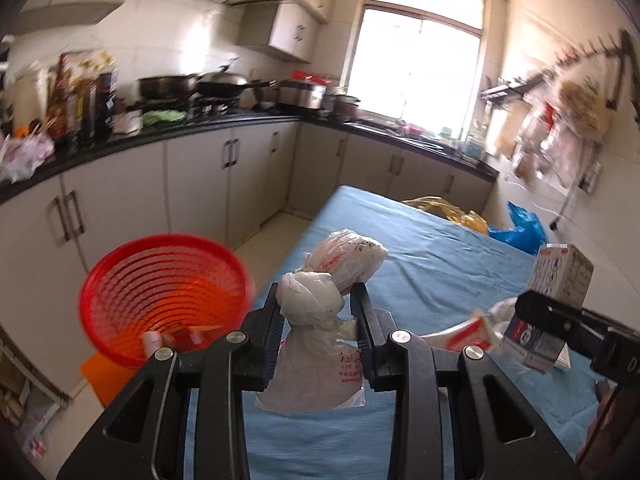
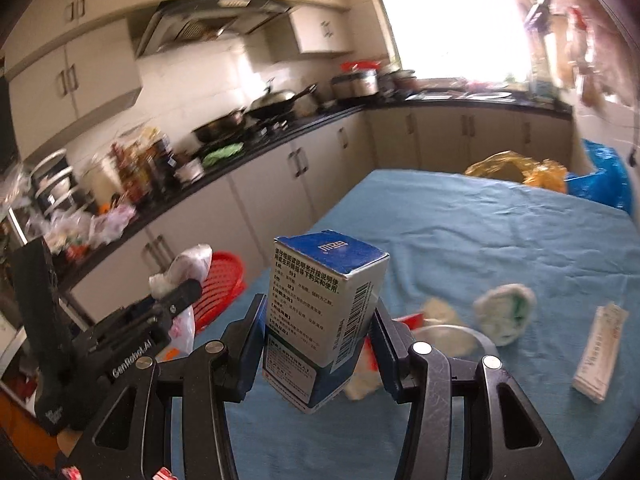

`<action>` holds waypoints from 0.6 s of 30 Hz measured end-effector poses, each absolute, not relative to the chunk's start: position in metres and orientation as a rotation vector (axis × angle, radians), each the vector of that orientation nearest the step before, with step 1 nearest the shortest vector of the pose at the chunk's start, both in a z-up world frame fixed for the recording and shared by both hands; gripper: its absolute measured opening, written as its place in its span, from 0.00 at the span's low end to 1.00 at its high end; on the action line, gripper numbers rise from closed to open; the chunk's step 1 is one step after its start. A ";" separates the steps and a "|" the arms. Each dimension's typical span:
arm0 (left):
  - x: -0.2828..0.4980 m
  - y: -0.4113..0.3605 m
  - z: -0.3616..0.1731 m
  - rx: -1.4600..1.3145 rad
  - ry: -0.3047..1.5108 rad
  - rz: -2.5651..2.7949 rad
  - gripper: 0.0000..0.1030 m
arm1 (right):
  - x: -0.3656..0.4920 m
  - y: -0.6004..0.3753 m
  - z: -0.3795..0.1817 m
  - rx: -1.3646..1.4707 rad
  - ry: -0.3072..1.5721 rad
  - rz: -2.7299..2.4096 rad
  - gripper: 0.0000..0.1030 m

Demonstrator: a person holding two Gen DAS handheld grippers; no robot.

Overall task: Collect trash
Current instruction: 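Carry the plastic bags and medicine box over the red basket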

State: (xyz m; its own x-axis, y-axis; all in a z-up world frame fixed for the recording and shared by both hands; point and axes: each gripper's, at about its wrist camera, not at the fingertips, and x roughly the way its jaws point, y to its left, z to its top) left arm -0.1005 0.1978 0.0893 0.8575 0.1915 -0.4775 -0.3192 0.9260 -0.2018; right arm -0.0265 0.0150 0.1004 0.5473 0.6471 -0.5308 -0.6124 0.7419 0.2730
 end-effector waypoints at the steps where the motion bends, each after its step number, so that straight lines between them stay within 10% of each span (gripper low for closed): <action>1: -0.104 0.211 0.088 -0.298 0.475 0.287 0.31 | -0.025 0.025 0.100 0.055 0.670 0.764 0.51; 18: -0.112 0.350 0.055 -0.454 0.564 0.433 0.31 | 0.014 0.219 0.076 -0.084 0.850 0.961 0.53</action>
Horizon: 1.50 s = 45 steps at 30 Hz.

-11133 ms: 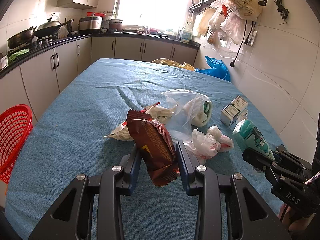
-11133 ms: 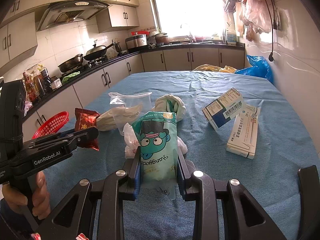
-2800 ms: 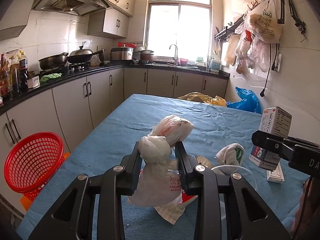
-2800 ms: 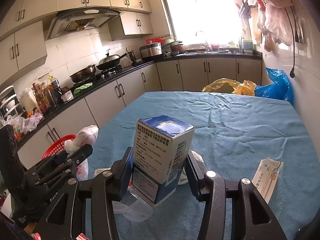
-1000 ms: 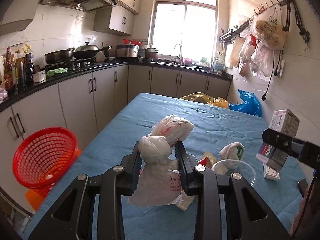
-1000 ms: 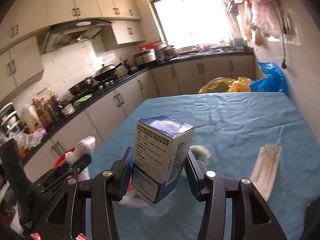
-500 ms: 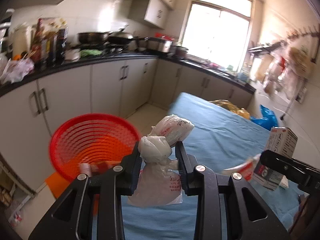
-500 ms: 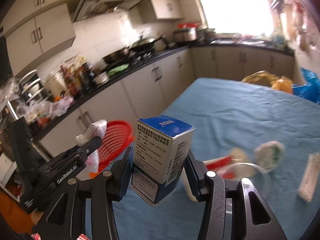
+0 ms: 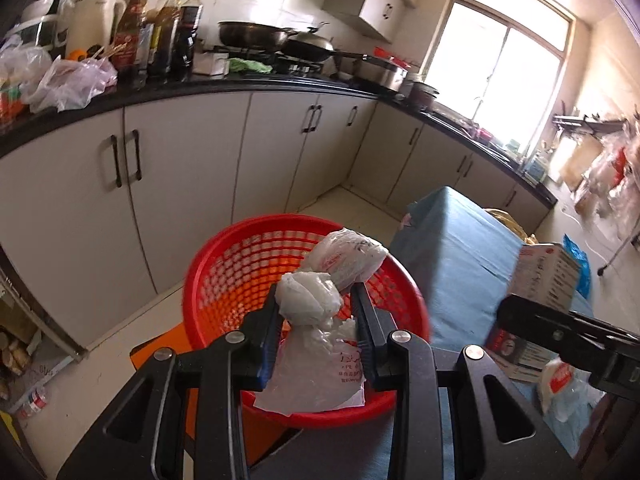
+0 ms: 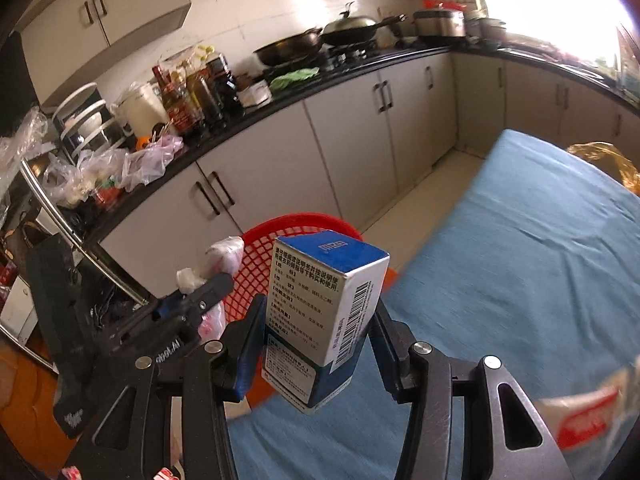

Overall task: Collect trash
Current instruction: 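Carry the plastic bags and medicine box over the red basket, then open both tools to drop the bags and box into the basket, then swing both open tools back toward the table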

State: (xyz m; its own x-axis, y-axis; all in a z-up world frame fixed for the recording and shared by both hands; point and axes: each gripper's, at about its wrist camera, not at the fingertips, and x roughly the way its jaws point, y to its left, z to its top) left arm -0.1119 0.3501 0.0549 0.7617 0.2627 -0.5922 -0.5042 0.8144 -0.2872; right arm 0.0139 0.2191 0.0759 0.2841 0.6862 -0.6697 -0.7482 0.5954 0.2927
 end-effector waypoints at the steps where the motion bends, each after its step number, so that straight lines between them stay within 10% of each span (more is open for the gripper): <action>1: -0.112 0.355 0.053 -0.460 0.563 0.440 0.31 | 0.016 0.226 0.074 -0.084 0.856 0.960 0.53; 5: -0.112 0.367 0.052 -0.491 0.561 0.448 0.54 | 0.025 0.234 0.073 -0.060 0.870 0.958 0.58; 45: -0.011 0.026 0.040 0.081 0.785 -0.178 0.84 | -0.001 -0.231 0.077 0.469 0.613 0.362 0.70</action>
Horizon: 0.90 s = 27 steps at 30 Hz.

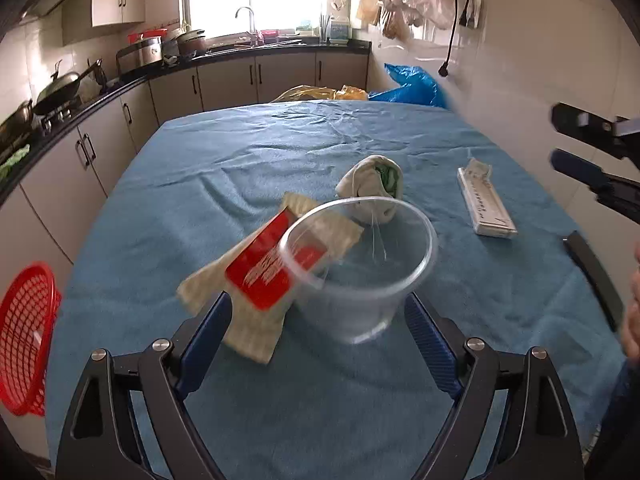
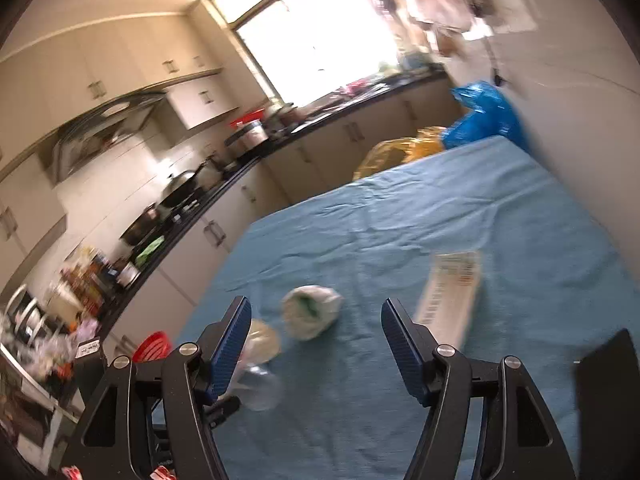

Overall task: Collect trash
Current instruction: 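Swing both open tools back toward the table, then close the left tool on the clear plastic container rim, then grasp the long white medicine box with the right tool and lift it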

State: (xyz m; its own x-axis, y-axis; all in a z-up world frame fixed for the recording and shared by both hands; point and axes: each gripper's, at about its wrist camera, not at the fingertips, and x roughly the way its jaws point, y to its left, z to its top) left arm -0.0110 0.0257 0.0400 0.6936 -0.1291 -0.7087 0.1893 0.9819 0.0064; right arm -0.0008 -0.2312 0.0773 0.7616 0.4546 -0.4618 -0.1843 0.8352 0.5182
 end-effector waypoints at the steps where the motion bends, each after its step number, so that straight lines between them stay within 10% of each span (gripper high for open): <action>1: -0.006 0.020 0.038 0.095 0.787 -0.191 0.84 | 0.001 -0.237 0.075 0.477 0.619 0.345 0.70; 11: 0.018 -0.011 0.027 0.107 0.782 -0.210 0.36 | 0.042 -0.270 0.044 0.509 0.795 0.165 0.70; 27: -0.026 0.030 0.065 0.009 0.530 -0.161 0.32 | 0.089 -0.209 0.003 0.200 0.953 0.033 0.75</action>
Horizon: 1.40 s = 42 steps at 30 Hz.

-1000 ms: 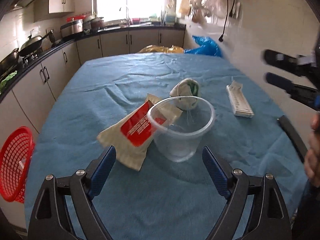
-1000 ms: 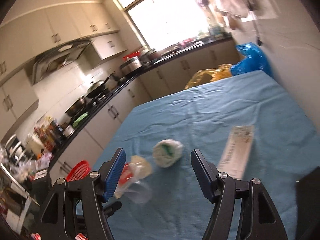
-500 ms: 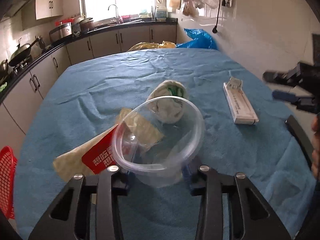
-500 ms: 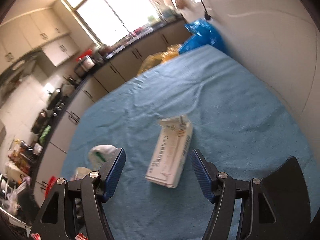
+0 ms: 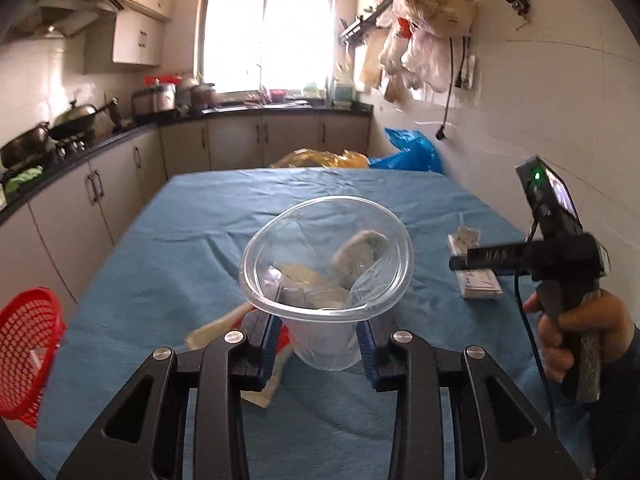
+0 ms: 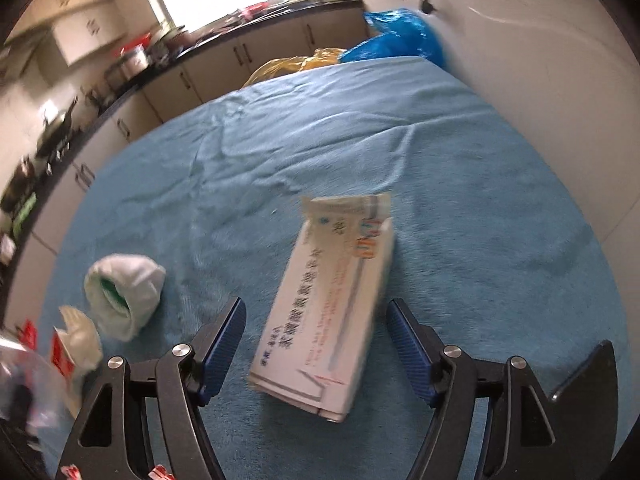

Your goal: Collect trash

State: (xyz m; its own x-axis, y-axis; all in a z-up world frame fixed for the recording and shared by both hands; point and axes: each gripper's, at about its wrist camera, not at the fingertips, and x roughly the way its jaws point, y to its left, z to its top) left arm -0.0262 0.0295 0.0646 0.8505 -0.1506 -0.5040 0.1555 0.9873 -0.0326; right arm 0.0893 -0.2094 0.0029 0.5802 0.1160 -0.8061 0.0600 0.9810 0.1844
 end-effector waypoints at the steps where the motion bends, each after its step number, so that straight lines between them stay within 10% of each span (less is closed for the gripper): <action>1: -0.026 0.032 0.065 0.001 0.522 -0.153 0.32 | 0.089 -0.206 0.002 0.170 0.951 0.026 0.75; 8: -0.017 0.039 0.060 -0.033 0.552 -0.143 0.32 | 0.077 -0.204 0.002 0.123 0.908 0.040 0.57; 42: -0.014 0.045 0.050 -0.030 0.575 -0.042 0.33 | 0.011 -0.151 0.051 0.057 0.561 0.381 0.57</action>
